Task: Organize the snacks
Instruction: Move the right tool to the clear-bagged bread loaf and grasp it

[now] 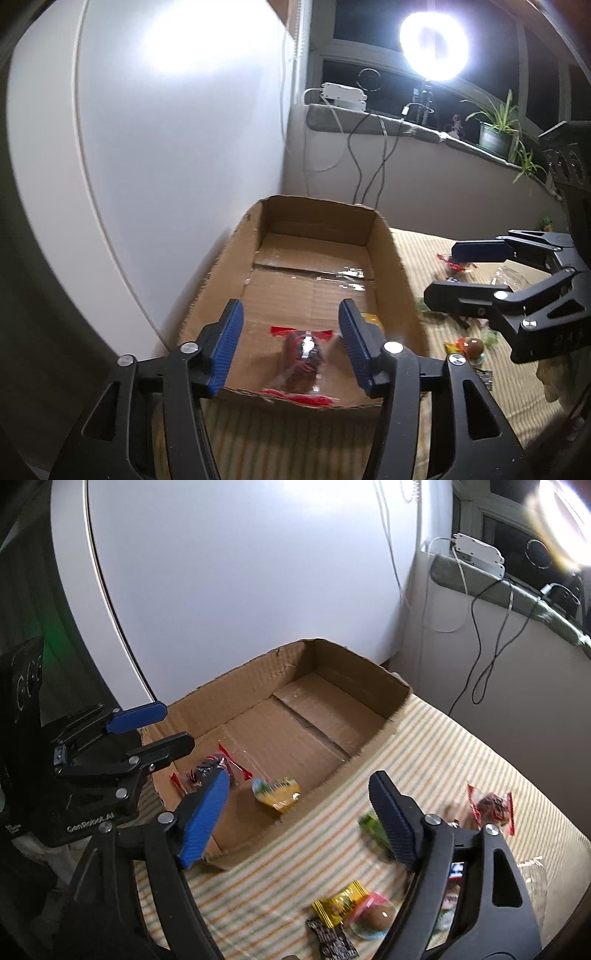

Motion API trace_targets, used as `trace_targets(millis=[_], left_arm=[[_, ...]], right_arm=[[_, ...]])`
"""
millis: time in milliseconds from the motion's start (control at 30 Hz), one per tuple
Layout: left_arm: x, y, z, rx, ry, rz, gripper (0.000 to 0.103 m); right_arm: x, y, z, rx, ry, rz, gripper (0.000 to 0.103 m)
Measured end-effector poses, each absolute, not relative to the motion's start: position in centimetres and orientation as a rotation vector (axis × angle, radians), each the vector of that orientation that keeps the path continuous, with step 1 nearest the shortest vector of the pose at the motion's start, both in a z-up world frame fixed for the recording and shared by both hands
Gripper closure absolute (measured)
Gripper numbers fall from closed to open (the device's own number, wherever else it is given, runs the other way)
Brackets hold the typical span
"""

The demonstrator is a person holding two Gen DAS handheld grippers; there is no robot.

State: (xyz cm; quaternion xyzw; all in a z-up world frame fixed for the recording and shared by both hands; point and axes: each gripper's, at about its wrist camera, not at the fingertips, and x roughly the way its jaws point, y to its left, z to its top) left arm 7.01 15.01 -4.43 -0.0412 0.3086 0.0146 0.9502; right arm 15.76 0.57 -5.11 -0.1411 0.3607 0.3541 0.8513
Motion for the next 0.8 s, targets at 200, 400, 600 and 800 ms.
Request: trace_targets(millis=[200,400,600,800], left_arm=[[6.3,12.7,-3.7,-0.094,0.612,-0.002,0.027],[5.9,9.4,-3.5,-0.105,0.622,-0.068,0.026],[6.4,5.2,-3.9,-0.118,0.658,-0.156,0.026],[7.2,0.9,-4.5,-0.132,0.698,-0.249,0.026]], right_arm=[[15.5,-2.2,-4.7,-0.287,0.755,0.695,0.012],[15.3,-6.1,-4.2,-0.267,0.747,0.633,0.005],[16.1,-11.0,-4.3,-0.263,0.756,0.550,0.004],[18.3,-16.7,-5.0,-0.198,0.815,0.494,0.004]])
